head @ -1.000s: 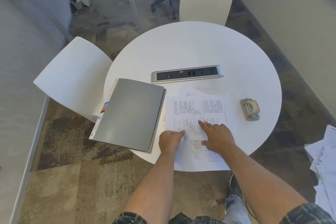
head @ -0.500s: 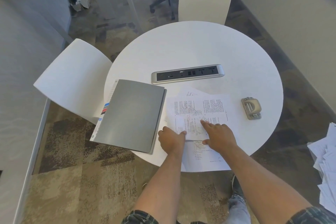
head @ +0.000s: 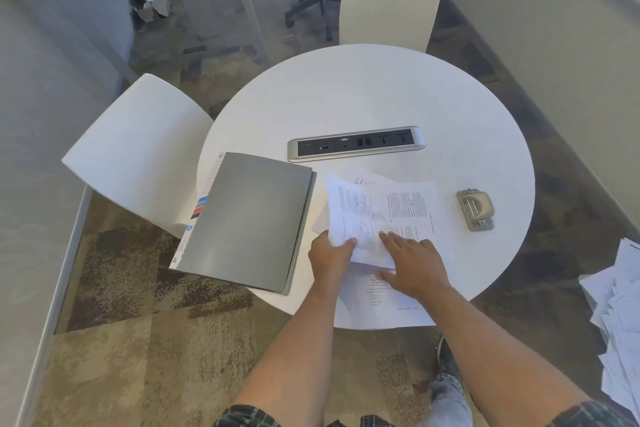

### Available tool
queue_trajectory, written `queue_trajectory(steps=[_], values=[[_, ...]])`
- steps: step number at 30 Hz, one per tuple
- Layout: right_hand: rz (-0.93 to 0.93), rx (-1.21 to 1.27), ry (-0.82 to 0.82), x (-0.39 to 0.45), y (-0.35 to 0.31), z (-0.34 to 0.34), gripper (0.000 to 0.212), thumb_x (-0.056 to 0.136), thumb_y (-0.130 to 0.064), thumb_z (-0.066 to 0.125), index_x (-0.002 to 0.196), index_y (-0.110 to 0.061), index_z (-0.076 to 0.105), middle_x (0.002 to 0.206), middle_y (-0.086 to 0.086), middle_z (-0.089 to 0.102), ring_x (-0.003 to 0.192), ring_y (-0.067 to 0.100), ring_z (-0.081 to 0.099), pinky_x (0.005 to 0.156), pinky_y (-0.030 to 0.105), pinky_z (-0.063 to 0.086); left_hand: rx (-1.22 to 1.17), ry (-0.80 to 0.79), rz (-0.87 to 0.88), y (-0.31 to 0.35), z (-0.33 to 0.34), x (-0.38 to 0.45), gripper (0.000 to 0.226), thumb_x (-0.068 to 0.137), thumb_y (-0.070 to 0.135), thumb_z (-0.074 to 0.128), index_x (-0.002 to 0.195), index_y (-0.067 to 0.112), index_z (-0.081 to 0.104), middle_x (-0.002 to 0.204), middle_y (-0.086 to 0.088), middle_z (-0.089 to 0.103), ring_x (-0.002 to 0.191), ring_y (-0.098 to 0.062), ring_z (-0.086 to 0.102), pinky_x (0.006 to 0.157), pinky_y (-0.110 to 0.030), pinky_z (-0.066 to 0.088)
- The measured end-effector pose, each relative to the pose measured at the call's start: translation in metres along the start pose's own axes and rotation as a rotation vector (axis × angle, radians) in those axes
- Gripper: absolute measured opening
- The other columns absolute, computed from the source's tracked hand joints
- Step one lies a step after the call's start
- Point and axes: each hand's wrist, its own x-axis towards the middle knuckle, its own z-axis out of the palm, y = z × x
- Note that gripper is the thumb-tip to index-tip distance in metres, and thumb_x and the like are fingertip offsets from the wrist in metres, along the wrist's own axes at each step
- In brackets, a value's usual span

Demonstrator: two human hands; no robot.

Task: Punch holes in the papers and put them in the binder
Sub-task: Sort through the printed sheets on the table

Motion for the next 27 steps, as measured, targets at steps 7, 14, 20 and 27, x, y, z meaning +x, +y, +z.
queue_trajectory(steps=[7, 14, 20, 27], values=[[-0.047, -0.042, 0.164, -0.004, -0.007, -0.001, 0.038, 0.093, -0.029, 0.066, 0.129, -0.017, 0.066, 0.115, -0.003, 0.076, 0.074, 0.017, 0.074, 0.059, 0.027, 0.051, -0.277, -0.171, -0.003, 0.014, -0.014, 0.006, 0.018, 0.084, 0.028, 0.084, 0.097, 0.021, 0.074, 0.102, -0.007, 0.079, 0.075, -0.025, 0.075, 0.054, -0.027, 0.057], [0.164, 0.104, 0.126, -0.001, -0.008, -0.020, 0.046, 0.100, -0.023, 0.056, 0.145, -0.019, 0.052, 0.072, -0.010, 0.066, 0.045, 0.013, 0.050, 0.040, 0.021, 0.033, 0.234, 0.111, 0.070, 0.012, -0.019, 0.022, 0.043, 0.105, 0.040, 0.047, 0.130, 0.009, 0.063, 0.130, -0.010, 0.062, 0.122, -0.030, 0.060, 0.095, -0.036, 0.047], [0.275, 0.148, -0.027, -0.002, -0.004, -0.021, 0.053, 0.109, -0.041, 0.022, 0.160, -0.028, 0.017, 0.072, -0.008, 0.061, 0.059, 0.013, 0.063, 0.061, 0.033, 0.059, 0.662, 0.045, 0.123, 0.006, -0.008, 0.039, 0.051, 0.094, 0.035, 0.065, 0.133, 0.005, 0.052, 0.142, -0.013, 0.050, 0.131, -0.034, 0.045, 0.103, -0.042, 0.043], [0.237, 0.143, -0.228, 0.011, 0.003, -0.024, 0.055, 0.108, -0.042, 0.019, 0.161, -0.030, 0.013, 0.092, -0.001, 0.067, 0.081, 0.021, 0.068, 0.075, 0.039, 0.059, 0.669, 0.100, 0.087, 0.012, 0.001, 0.039, 0.049, 0.088, 0.032, 0.075, 0.125, 0.005, 0.057, 0.132, -0.013, 0.054, 0.122, -0.033, 0.052, 0.094, -0.040, 0.048]])
